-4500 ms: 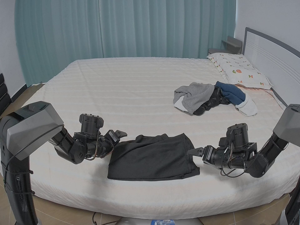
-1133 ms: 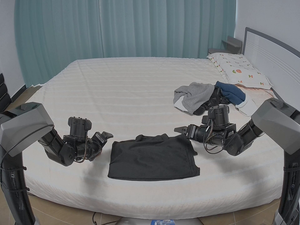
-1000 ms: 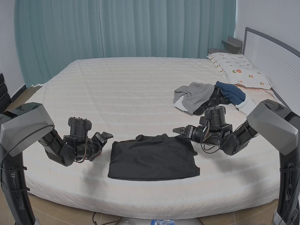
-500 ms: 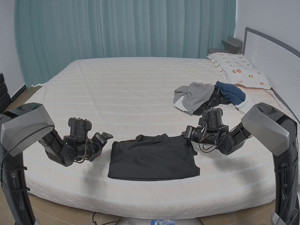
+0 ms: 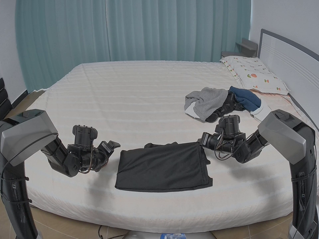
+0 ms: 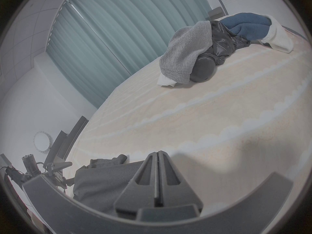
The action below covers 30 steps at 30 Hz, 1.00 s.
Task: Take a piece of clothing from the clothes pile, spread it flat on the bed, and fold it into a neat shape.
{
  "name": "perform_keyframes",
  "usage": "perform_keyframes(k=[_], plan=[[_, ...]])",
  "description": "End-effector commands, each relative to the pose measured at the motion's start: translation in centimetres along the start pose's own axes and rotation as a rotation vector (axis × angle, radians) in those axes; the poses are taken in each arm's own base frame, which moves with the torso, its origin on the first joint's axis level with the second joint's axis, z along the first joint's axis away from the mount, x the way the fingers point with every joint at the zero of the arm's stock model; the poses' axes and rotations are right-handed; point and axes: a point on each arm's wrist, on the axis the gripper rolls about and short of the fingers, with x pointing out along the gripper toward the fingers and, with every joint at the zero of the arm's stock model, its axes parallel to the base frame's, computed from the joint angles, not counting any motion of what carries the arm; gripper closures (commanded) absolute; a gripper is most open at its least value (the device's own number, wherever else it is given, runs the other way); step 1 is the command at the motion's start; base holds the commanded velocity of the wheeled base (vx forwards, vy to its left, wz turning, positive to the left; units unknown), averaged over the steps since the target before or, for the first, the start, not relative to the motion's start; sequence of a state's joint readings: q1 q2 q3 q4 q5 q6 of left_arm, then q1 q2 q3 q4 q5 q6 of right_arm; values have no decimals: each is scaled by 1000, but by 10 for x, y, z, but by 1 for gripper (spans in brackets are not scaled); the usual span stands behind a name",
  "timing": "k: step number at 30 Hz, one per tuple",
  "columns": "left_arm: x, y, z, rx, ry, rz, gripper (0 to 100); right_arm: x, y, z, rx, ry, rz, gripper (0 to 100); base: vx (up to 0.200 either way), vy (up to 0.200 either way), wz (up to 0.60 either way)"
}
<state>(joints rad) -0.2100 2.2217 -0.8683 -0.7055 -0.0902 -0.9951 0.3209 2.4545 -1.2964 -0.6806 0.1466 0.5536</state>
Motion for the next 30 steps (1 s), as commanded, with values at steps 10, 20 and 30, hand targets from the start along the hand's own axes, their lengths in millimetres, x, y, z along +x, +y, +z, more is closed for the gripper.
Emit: perform_keyframes(k=[10, 20, 30], plan=[[0, -10, -7, 19, 26, -35, 0, -21, 7, 3, 5, 0, 6, 0, 0, 0, 0], [22, -25, -24, 63, 62, -100, 100, -89, 11, -26, 4, 99, 33, 0, 0, 0, 0], [28, -23, -22, 56, 42, -86, 100, -120, 16, -58, -16, 197, 40, 0, 0, 0, 0]])
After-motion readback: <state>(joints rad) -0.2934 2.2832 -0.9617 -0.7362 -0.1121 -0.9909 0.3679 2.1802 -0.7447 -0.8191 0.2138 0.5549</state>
